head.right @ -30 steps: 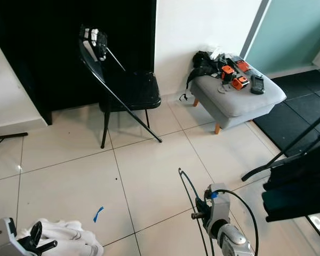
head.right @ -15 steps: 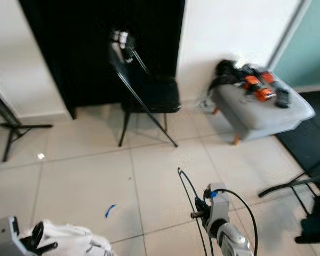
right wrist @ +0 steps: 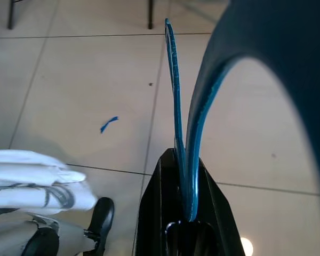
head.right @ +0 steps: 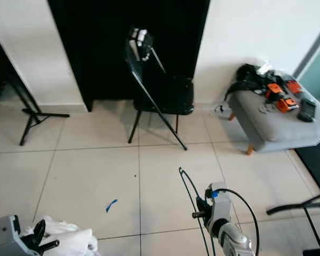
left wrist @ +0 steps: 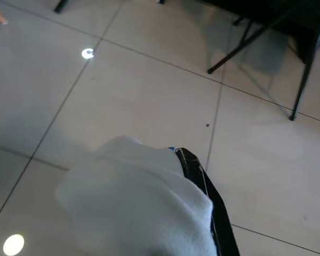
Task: Hang hanger
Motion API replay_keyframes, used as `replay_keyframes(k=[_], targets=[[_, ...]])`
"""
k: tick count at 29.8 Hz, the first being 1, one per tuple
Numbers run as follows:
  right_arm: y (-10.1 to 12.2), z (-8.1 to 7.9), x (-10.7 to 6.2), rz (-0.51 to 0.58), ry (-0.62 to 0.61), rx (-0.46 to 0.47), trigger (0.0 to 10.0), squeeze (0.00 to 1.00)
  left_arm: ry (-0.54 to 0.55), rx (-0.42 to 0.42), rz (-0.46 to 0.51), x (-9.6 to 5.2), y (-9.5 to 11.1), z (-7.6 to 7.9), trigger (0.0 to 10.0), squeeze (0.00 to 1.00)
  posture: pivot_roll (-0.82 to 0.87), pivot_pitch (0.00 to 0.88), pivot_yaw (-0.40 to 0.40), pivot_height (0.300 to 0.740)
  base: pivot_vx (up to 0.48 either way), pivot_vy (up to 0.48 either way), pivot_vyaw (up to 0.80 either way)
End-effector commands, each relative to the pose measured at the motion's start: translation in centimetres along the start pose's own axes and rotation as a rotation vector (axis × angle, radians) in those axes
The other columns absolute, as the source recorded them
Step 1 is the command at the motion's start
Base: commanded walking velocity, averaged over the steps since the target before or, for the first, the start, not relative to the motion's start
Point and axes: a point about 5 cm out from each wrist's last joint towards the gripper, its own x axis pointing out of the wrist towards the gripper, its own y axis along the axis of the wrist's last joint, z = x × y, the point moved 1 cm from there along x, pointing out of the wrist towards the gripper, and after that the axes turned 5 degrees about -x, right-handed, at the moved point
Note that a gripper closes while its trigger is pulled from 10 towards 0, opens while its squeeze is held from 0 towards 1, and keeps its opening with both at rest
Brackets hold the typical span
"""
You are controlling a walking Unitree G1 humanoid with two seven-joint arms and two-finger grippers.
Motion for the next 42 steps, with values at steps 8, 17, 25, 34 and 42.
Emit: replay_keyframes(k=[8, 17, 25, 34, 42], targets=[[-0.5, 0.0, -0.2, -0.024, 0.006, 0.000, 10.0, 0.00, 0.017, -0.012, 0.000, -0.3, -0.3, -0.5, 10.0, 0.00, 0.04, 0.173, -0.104, 0.740, 0.000, 0.000, 0.48], [-0.4, 0.1, -0.2, -0.022, 0.013, -0.011, 10.0, 0.00, 0.016, -0.011, 0.005, -0.3, -0.2, -0.4, 10.0, 0.00, 0.03, 0.177, -0.100, 0.740, 0.000, 0.000, 0.48], [-0.3, 0.0, -0.1, -0.020, 0.014, -0.014, 10.0, 0.00, 0.018, -0.011, 0.011, -0.2, 0.0, -0.4, 10.0, 0.00, 0.03, 0.180, -0.105, 0.740, 0.000, 0.000, 0.48], [-0.1, 0.2, -0.2, 0.000, 0.015, -0.014, 10.0, 0.00, 0.027, 0.022, 0.113, 0.9, 3.5, 1.0, 10.0, 0.00, 0.03, 0.174, -0.109, 0.740, 0.246, 0.000, 0.27], [6.8, 1.5, 1.5, 0.148, 0.114, -0.052, 10.0, 0.00, -0.008, 0.084, 0.274, 1.1, 9.5, 1.9, 10.0, 0.00, 0.03, 0.164, -0.099, 0.740, 0.458, 0.000, 0.49]])
